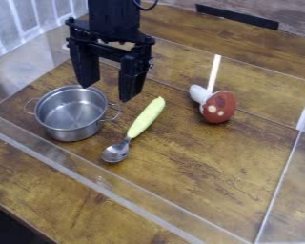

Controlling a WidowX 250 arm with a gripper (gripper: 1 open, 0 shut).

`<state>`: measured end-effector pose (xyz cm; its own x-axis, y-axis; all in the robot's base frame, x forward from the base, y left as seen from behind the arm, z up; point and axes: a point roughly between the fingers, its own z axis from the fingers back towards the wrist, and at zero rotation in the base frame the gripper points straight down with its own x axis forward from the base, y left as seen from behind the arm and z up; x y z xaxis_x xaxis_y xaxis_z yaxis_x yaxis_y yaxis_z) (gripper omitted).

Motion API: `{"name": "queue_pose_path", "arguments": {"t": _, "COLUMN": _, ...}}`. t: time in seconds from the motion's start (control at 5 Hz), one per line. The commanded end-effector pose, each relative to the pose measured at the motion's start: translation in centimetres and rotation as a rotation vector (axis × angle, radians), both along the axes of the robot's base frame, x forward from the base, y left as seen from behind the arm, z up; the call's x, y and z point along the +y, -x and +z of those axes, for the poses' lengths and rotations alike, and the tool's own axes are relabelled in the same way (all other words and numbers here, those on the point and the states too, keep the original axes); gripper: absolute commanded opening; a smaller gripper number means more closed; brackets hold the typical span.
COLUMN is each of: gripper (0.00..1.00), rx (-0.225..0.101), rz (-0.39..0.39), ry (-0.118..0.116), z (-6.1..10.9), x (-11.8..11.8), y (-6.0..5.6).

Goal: Put the mushroom in the silver pot

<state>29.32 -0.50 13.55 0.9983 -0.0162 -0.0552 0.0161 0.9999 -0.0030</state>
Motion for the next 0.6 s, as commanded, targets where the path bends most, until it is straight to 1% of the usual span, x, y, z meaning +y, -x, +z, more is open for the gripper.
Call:
{"name": "queue_pose_path", "arguments": {"t": 0.0, "gripper": 1.0, "rx": 0.033, "rz": 0.003, "ry": 0.006, "z": -1.2, "x": -0.1, "y": 0.2}}
{"name": "queue_pose_path", "arguments": {"t": 0.2, "gripper": 1.0, "rx": 0.062, "rz": 0.004, "ry": 0.012, "z": -2.4, "x": -0.3, "y": 0.3}}
{"name": "queue_pose_path", "arguments": {"t": 0.4, "gripper": 1.0, "rx": 0.051, "rz": -0.021, "ry": 0.027, "z": -2.7, "x": -2.0, "y": -1.3}}
